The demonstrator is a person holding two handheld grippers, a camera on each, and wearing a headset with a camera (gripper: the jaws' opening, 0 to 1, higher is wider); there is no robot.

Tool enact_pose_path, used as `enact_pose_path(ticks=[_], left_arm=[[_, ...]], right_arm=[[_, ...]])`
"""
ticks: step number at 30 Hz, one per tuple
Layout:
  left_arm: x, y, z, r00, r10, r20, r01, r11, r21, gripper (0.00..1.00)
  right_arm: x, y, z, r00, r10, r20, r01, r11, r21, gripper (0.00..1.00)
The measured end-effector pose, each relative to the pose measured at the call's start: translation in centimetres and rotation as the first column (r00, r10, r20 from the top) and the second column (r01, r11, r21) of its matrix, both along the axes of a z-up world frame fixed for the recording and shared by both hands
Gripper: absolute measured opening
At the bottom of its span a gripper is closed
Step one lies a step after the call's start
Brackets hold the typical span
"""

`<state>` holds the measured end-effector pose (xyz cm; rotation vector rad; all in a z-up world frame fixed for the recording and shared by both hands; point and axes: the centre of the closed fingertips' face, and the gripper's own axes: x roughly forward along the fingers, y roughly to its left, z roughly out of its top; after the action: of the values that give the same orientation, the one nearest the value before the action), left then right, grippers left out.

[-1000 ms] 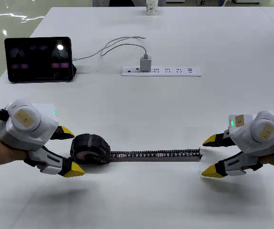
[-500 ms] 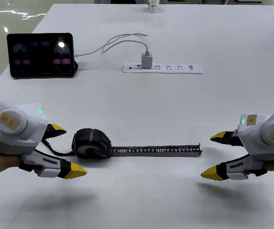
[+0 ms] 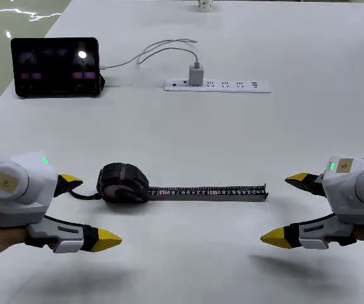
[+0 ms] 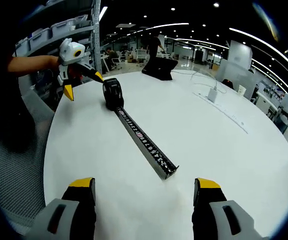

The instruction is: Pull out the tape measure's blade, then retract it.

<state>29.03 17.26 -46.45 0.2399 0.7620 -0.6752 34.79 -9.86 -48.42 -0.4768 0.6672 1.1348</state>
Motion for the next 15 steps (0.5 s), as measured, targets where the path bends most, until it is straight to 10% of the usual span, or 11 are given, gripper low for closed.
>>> enact_pose_path(ticks=[15], left_arm=[[-1.3,-0.7,0.4,0.992,0.116,0.058,-0.113,0.992,-0.052,0.89]], right_arm=[[-2.0,0.6,0.7,0.994,-0.109,0.002,0.109,0.991,0.082,0.91]])
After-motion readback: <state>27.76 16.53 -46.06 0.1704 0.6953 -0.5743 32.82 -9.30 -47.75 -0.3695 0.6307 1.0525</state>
